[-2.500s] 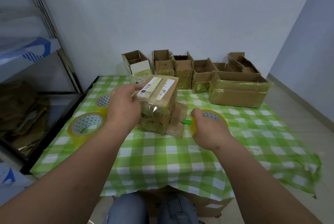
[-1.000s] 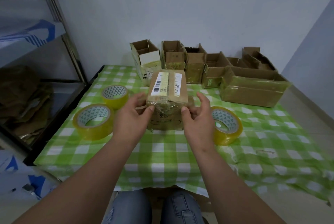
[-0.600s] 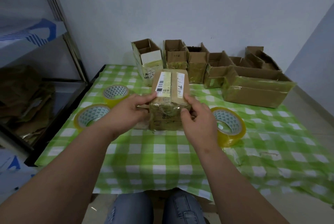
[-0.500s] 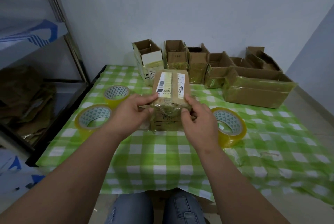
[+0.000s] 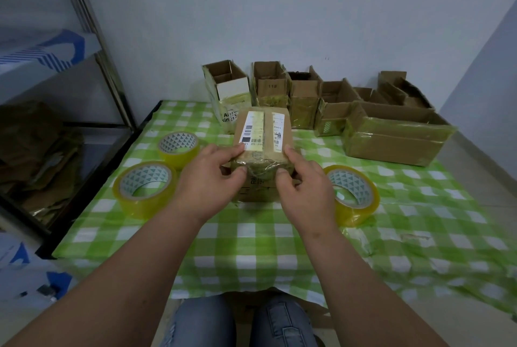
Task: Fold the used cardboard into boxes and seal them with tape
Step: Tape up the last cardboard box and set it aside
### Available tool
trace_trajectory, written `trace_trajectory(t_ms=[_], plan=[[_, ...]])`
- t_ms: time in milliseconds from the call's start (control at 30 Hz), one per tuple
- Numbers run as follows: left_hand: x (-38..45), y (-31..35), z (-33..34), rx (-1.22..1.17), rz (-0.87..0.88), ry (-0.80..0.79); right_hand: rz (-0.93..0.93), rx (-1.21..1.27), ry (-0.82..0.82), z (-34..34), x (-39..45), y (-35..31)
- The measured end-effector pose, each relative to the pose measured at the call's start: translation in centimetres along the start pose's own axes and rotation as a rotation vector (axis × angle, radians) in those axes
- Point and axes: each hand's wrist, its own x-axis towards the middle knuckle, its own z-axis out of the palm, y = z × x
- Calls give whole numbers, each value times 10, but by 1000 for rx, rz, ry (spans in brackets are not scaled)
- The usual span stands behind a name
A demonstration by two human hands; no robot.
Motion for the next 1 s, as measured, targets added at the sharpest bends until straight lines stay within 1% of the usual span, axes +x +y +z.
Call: trace_trajectory(t_ms=[100, 167, 300, 367, 533, 700, 900, 1000], plan=[[0, 3, 2, 41, -12, 23, 24, 7, 3, 1, -1, -3], [0, 3, 7, 81, -10, 71, 18, -16, -2, 2, -2, -4], [-1, 1, 15, 68, 3, 157, -17, -46, 8, 3, 0, -1], [0, -1, 16, 46, -1, 156, -37, -46, 5, 2, 1, 2], [-1, -7, 12, -125, -15, 113, -73, -29, 7, 0, -2, 5], [2, -10, 14, -179, -39, 105, -16, 0, 8, 3, 0, -1], [4, -13, 14, -219, -34, 112, -88, -46, 37, 4, 3, 4], [-1, -16, 13, -198, -10, 73, -105, -28, 57, 3, -1, 4]])
